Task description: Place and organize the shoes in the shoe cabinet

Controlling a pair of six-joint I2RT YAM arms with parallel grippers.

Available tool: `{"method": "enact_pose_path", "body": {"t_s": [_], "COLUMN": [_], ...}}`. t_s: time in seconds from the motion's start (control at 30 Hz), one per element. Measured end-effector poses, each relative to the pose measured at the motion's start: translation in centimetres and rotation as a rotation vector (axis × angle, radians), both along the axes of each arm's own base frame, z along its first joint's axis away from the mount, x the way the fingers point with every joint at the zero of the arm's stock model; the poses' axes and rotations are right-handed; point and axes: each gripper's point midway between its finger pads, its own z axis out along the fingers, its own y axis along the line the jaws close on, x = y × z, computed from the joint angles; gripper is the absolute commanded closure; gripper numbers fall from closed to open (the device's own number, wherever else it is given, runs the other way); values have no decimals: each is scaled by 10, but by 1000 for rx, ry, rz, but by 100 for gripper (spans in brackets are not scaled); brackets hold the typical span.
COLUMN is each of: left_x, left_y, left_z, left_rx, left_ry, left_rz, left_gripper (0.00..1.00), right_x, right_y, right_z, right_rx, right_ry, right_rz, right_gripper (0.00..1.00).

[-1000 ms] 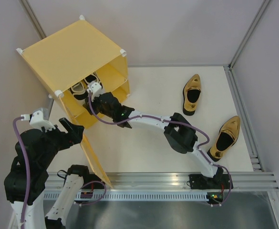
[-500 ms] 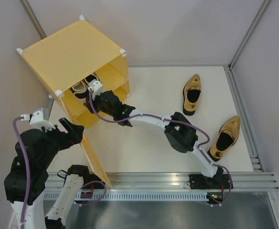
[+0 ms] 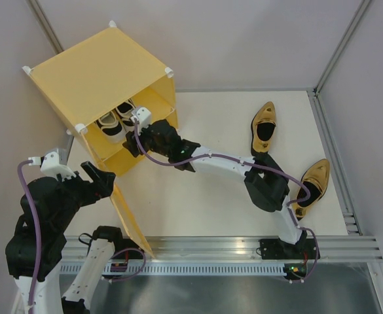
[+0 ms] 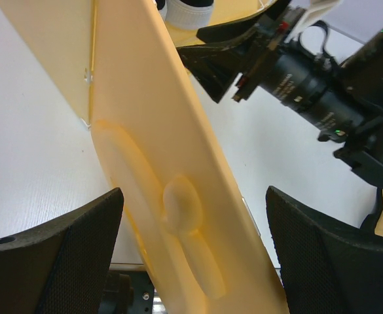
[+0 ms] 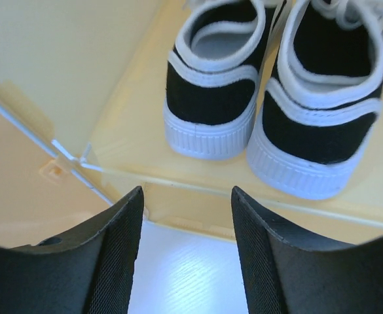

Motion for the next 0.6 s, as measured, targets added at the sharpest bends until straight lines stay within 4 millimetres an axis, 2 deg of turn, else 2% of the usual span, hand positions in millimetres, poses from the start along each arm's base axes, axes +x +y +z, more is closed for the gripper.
{"method": "enact_pose_path", "body": {"t_s": [0.17, 0.3, 0.4, 0.5, 0.6], "left_x": [-1, 0, 0, 0, 0], "left_y": [0, 0, 0, 0, 0], "left_z": [0, 0, 0, 1, 1], "left_rx": [0, 0, 1, 1, 0], "left_ry": [1, 5, 7, 8, 8], "left_rz": [0, 0, 0, 0, 0], "left_gripper": [8, 8, 8, 8, 8], "right_x": [-14, -19, -17, -4, 15], "right_y": [-30, -57, -88, -122, -165], "right_z": [48, 70, 67, 56, 37], "right_rx": [35, 55, 47, 22, -17], "right_ry": [-29, -27, 1, 28, 70], "right_rz": [-23, -83, -158, -263, -390], "right_gripper": [38, 37, 37, 34, 34]}}
